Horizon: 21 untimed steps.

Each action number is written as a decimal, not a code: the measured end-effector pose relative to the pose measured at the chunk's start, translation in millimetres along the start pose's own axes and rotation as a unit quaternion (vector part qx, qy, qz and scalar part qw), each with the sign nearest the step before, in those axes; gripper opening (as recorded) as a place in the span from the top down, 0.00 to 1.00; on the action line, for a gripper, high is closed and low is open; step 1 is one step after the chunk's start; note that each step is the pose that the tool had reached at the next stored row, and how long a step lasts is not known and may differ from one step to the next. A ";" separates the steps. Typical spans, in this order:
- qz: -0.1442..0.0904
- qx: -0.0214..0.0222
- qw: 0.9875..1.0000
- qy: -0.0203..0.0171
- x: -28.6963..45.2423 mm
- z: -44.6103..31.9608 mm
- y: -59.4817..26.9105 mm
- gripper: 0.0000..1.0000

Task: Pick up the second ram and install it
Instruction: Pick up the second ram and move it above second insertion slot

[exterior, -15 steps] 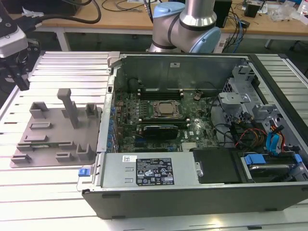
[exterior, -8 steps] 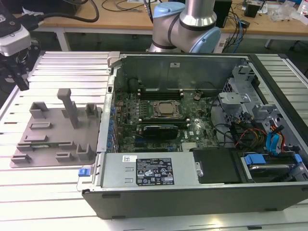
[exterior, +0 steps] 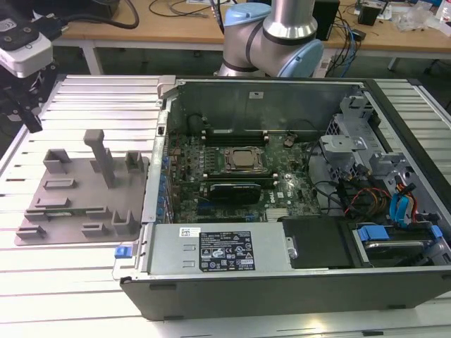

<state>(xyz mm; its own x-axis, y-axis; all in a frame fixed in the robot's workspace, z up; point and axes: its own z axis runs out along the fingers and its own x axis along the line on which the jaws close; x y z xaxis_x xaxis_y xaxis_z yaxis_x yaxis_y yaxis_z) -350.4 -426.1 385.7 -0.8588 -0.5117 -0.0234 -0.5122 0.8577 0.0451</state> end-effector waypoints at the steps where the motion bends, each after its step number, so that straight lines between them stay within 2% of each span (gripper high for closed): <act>1: -0.009 0.000 1.000 0.000 0.0 0.0 0.0 0.92; 2: -0.025 -0.001 1.000 0.001 0.0 0.0 0.0 0.92; 6: -0.062 -0.001 0.998 0.003 0.0 0.0 0.0 0.92; 10: -0.086 -0.002 0.996 0.004 0.0 0.0 0.0 0.92; 13: -0.112 -0.003 0.994 0.005 0.0 0.0 0.0 0.92; 18: -0.135 -0.003 0.991 0.006 0.0 0.0 0.0 0.92; 21: -0.159 -0.004 0.987 0.007 0.0 0.0 0.0 0.92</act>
<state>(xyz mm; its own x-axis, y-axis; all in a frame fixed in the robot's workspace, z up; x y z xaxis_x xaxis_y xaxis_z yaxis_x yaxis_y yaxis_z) -350.4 -426.2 385.7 -0.6540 -0.7562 -0.0234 -0.7563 0.6527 0.0450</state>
